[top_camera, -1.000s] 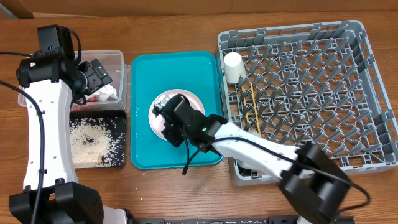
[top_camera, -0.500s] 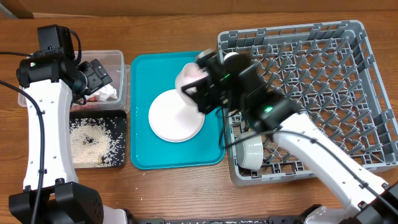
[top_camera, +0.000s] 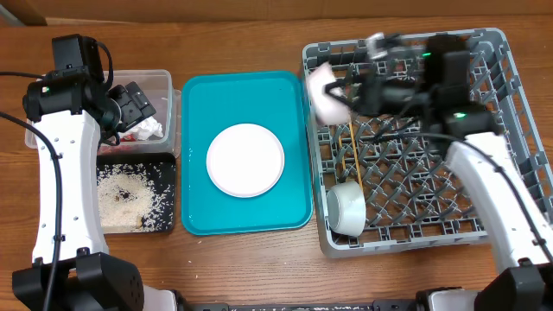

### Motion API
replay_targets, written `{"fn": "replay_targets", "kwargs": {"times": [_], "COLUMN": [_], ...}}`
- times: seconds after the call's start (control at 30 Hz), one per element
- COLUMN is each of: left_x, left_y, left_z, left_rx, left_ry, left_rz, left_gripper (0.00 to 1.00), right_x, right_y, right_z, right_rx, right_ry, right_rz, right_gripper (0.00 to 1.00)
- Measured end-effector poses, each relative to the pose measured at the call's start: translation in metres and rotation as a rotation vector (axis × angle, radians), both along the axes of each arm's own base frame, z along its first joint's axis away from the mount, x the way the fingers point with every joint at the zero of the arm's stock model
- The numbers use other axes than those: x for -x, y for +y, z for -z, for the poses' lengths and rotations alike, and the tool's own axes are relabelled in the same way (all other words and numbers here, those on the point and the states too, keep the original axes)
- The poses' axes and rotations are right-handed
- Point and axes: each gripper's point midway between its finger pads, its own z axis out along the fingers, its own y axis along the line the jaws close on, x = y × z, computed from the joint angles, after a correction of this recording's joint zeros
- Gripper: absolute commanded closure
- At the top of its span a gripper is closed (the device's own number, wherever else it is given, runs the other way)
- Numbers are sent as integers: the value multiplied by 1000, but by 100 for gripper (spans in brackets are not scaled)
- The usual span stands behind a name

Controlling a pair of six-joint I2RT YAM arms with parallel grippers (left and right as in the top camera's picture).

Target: Sort waste into correct bins and load items into the dishwasher

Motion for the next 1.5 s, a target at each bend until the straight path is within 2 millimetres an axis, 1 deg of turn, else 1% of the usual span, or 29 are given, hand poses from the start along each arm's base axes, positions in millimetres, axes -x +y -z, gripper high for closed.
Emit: {"fn": "replay_targets", "kwargs": {"times": [0.1, 0.2, 0.33, 0.4, 0.63, 0.87, 1.0, 1.23, 1.5], "left_x": [0, 0, 0, 0, 0, 0, 0, 0, 0], "left_y": [0, 0, 0, 0, 0, 0, 0, 0, 0], "left_z": [0, 0, 0, 0, 0, 0, 0, 0, 0], "left_rx": [0, 0, 0, 0, 0, 0, 0, 0, 0], "left_ry": [0, 0, 0, 0, 0, 0, 0, 0, 0], "left_rz": [0, 0, 0, 0, 0, 0, 0, 0, 0], "left_gripper": [0, 0, 0, 0, 0, 0, 0, 0, 0], "right_x": [0, 3, 5, 3, 1, 3, 6, -1, -1], "right_y": [-18, -23, -22, -20, -11, 5, 7, 2, -3], "right_z": [3, 5, 10, 17, 57, 82, 100, 103, 105], "right_rx": [-19, -31, -44, -49, -48, -86, -78, -81, -66], "right_ry": [55, 93, 148, 203, 371, 458, 535, 554, 547], "right_rz": [20, 22, 16, 23, 88, 126, 175, 228, 240], "right_gripper": [96, 96, 96, 96, 96, 96, 96, 96, 96]}}
